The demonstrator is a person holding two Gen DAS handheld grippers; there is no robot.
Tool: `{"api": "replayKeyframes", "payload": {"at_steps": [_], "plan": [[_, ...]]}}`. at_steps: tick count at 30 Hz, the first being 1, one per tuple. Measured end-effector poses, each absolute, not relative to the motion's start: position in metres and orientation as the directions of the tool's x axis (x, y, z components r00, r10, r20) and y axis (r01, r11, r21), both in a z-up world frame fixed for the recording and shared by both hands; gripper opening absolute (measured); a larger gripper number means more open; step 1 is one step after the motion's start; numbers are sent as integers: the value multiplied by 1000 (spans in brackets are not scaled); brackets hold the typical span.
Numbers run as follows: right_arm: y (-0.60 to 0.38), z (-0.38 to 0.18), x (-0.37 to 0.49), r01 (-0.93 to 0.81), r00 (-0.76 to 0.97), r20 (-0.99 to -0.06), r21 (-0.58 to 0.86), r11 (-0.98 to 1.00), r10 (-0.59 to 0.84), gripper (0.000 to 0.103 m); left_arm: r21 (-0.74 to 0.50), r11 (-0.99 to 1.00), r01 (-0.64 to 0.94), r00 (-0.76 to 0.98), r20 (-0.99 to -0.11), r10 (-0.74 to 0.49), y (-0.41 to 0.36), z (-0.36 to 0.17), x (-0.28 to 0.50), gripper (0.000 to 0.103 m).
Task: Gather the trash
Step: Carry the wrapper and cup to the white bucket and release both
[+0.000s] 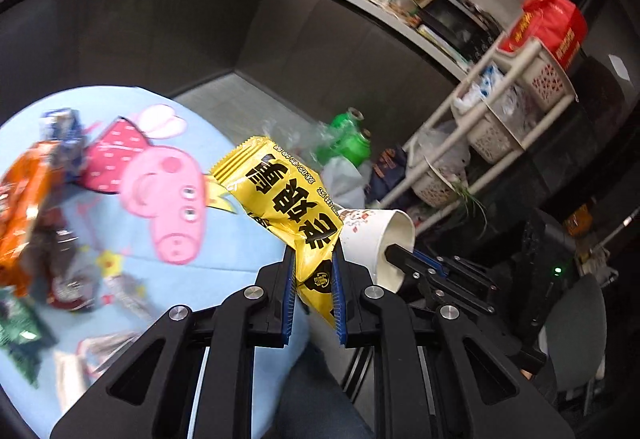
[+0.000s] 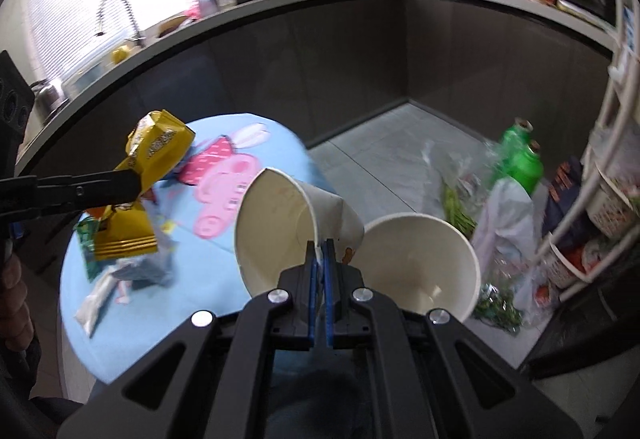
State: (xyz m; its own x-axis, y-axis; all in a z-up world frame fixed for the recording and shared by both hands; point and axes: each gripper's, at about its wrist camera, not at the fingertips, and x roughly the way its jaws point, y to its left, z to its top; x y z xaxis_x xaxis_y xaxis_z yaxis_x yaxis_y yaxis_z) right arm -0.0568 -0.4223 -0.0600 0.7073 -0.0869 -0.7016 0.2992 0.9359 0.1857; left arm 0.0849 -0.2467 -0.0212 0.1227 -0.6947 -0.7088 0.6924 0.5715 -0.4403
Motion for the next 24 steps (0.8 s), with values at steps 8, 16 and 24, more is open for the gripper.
{"api": "replayKeyframes", "payload": {"at_steps": [8,16,24], "plan": [[-485,-127,-62,431,620,-779,234,872,-97,5,-433,505,747,-19,-773,-634,-342,-76,91,14],[-522,-181,-50,463,563,-825,260,847,-54,5,-390,491,779,-98,-849,-519,-408,-134,92,15],[-534,-203,-42,475,538,-842,265,839,-39,6,-357,515,780,-126,-894,-429,-435,-175,102,15]]}}
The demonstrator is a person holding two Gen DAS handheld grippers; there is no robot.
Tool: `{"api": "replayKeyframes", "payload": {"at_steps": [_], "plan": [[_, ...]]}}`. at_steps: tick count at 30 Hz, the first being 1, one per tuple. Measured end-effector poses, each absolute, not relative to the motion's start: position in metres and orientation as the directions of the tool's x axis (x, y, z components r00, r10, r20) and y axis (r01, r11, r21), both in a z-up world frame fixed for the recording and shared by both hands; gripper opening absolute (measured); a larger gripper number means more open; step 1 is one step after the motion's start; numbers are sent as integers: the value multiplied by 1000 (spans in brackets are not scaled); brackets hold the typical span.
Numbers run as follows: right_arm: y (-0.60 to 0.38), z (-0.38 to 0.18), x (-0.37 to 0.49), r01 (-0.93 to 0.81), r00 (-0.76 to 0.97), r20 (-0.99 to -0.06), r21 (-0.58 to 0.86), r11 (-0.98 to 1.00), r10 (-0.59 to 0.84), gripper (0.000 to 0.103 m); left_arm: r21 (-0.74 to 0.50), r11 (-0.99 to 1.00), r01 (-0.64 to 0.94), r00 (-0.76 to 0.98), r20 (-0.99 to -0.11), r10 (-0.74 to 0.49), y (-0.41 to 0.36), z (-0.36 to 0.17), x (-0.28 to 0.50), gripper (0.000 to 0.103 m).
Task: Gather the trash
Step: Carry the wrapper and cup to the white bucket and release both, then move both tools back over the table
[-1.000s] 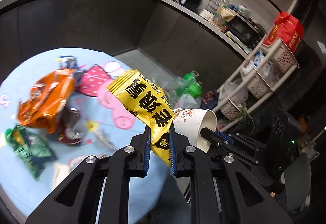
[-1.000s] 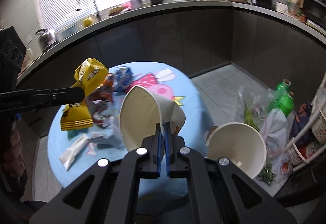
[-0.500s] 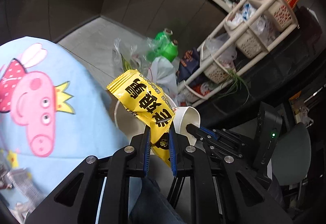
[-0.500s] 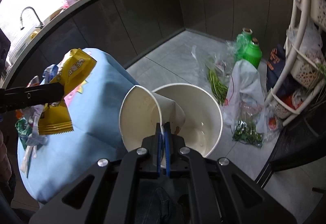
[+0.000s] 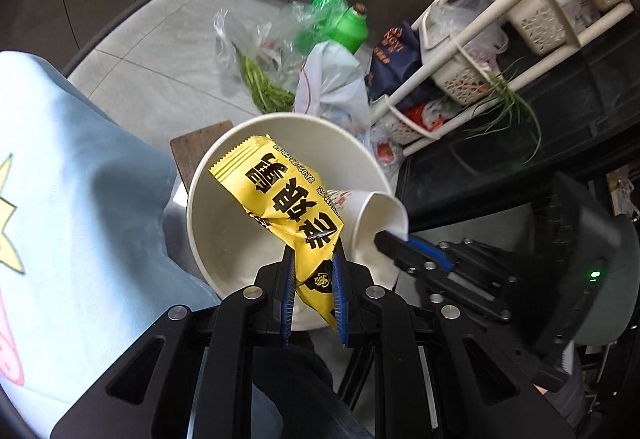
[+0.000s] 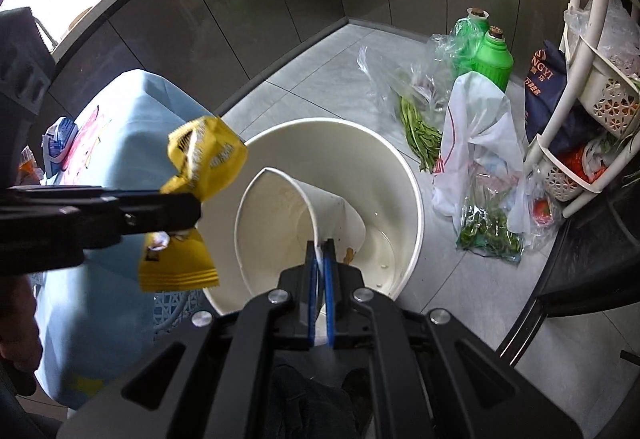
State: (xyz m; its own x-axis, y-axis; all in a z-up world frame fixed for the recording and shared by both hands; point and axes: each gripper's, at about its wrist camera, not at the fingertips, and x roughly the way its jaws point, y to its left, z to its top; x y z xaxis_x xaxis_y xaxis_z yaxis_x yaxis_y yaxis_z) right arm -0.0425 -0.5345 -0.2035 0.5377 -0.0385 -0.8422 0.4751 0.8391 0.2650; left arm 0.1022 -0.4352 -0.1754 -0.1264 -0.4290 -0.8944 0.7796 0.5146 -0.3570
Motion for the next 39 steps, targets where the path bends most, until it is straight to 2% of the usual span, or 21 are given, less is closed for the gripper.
{"api": "replayKeyframes", "payload": {"at_steps": [4,6,11,14,18,21,22,23,25,29,34,39], "plan": [[-537,-205,-41,471,538,-843,266,841,-34,8,-343,516,785,-122,-902,-415,-439,-187,103,18],[-538,-206,-40,471,536,-843,262,842,-37,8,-325,523,788,-102,-906,-410,-440,-188,103,26],[-537,-206,-37,465,531,-847,262,846,-30,8,-294,528,796,-72,-913,-401,-439,-188,103,26],[-537,-205,-38,465,534,-845,260,846,-33,9,-291,526,799,-69,-913,-401,-440,-187,102,32],[-538,-202,-42,461,547,-836,247,852,-54,23,-284,519,806,-53,-908,-415,-440,-182,99,45],[-539,-199,-48,462,553,-830,232,856,-73,31,-275,517,811,-29,-901,-433,-440,-175,95,62],[-540,-199,-50,464,553,-830,228,856,-78,32,-255,522,814,-4,-901,-434,-440,-172,95,73],[-541,-198,-52,465,553,-829,226,856,-82,33,-243,526,815,15,-899,-438,-440,-169,93,78],[-542,-198,-55,469,554,-827,221,855,-90,41,-243,534,810,26,-894,-447,-439,-166,94,80],[-540,-195,-57,461,560,-824,218,860,-91,50,-256,571,780,37,-892,-451,-434,-162,100,93],[-533,-184,-57,425,590,-802,214,879,-90,87,-262,602,755,45,-894,-447,-425,-154,103,94],[-522,-166,-57,389,614,-784,199,900,-92,99,-285,622,730,71,-873,-483,-410,-133,103,94]]}}
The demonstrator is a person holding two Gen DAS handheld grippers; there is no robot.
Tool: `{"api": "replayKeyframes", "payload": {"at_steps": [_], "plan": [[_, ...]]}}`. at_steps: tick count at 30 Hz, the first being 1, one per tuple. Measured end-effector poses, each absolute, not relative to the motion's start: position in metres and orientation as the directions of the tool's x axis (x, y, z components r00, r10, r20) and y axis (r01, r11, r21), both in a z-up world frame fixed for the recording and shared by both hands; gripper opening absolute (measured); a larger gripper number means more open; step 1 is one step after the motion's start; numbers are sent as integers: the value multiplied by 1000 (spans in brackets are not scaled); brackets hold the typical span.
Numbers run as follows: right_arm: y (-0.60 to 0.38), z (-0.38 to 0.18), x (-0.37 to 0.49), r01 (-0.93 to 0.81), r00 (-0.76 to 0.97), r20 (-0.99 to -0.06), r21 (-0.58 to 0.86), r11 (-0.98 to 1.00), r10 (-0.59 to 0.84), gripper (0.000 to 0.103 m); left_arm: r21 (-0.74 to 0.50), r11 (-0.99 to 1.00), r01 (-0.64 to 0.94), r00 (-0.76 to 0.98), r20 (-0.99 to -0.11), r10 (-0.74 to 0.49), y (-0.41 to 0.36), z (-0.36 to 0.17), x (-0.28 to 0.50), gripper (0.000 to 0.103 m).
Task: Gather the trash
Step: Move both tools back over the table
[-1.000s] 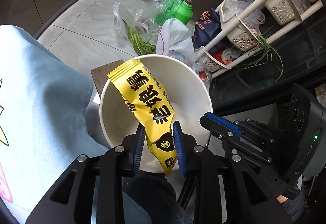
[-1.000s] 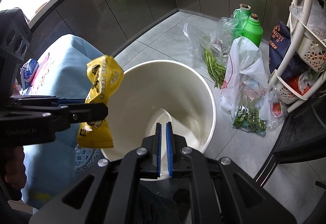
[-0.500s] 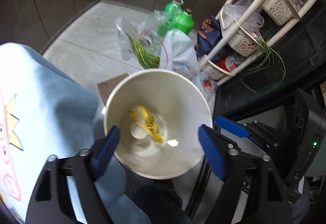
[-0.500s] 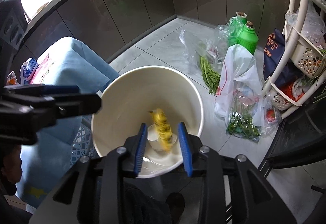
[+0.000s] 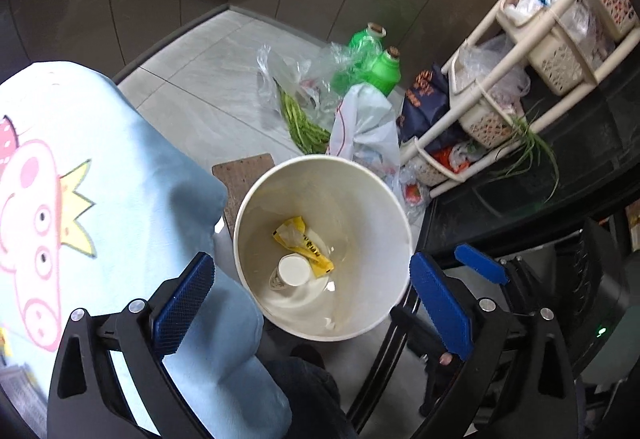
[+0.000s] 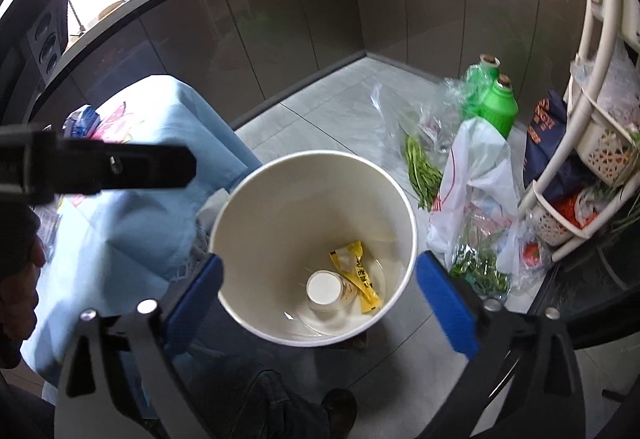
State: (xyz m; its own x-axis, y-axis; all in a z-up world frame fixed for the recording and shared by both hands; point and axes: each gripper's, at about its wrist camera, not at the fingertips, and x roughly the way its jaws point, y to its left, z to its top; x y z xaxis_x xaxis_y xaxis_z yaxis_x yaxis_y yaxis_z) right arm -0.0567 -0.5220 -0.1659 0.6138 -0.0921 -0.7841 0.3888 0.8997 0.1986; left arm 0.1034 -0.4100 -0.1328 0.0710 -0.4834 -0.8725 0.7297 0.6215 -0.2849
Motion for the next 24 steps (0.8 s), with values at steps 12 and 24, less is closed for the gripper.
{"api": "replayKeyframes", "payload": {"at_steps": [12,24], "plan": [[-459,-101,-54,258,679,-732,169,951,-54,99,-267,661,701,239,-785,-571,-326,-43,90,94],[-358,-55,-25,-40,726,-664,219,975,179,100,-244,800,549,416,-750,-514,-157,-4,75,94]]}}
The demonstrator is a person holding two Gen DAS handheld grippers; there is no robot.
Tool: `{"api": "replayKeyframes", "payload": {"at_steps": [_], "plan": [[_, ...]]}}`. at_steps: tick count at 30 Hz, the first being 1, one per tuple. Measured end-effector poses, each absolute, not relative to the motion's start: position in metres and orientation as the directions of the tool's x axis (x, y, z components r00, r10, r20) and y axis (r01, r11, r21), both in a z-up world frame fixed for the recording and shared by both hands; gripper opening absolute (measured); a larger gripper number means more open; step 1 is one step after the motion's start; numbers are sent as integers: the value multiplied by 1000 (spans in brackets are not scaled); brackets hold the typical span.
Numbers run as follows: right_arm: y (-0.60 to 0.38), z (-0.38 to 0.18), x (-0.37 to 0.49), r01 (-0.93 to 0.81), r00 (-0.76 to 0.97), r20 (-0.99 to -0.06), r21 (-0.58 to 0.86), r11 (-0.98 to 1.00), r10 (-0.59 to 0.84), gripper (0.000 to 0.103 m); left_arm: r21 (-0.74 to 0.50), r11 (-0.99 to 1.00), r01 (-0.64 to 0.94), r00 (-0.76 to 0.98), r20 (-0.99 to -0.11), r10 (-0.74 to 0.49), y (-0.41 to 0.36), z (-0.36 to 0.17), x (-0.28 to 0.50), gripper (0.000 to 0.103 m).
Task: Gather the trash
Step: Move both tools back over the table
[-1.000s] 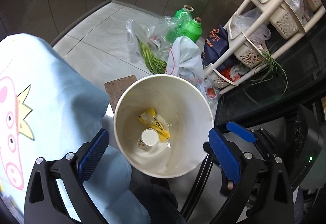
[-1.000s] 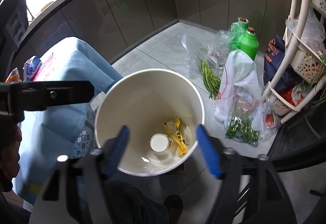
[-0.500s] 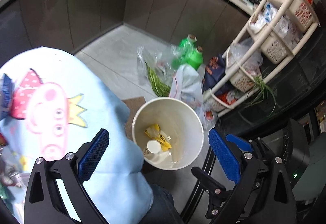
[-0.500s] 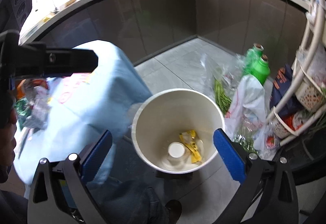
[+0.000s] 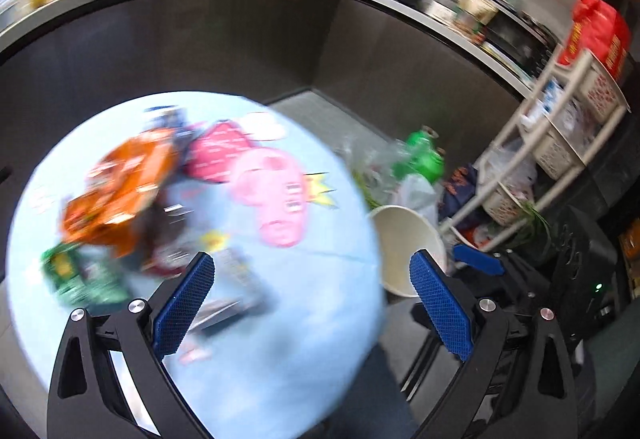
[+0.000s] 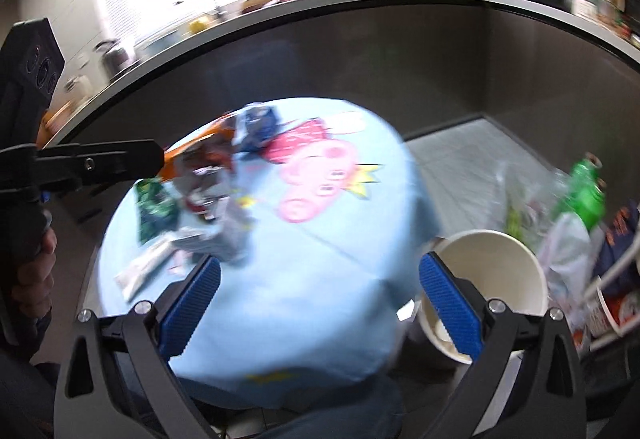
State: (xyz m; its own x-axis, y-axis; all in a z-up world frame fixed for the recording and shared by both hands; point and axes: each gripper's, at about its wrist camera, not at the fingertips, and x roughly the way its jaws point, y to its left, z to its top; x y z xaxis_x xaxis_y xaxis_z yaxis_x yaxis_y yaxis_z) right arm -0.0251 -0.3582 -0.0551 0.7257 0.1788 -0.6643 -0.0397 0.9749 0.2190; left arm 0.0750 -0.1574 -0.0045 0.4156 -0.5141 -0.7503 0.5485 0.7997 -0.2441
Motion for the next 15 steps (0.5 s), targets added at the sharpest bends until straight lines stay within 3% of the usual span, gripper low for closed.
{"api": "replayKeyframes", "payload": {"at_steps": [8,15], "plan": [[-284,-57,1,-207,648,-707,194,959,283,100,-215,889,405,500,-762,-412,-48,-17,67,94],[-247,-68,23,-282,595,-747,151,947,297,99,-249,909,334,456,-801,-387,3,-52,63,94]]}}
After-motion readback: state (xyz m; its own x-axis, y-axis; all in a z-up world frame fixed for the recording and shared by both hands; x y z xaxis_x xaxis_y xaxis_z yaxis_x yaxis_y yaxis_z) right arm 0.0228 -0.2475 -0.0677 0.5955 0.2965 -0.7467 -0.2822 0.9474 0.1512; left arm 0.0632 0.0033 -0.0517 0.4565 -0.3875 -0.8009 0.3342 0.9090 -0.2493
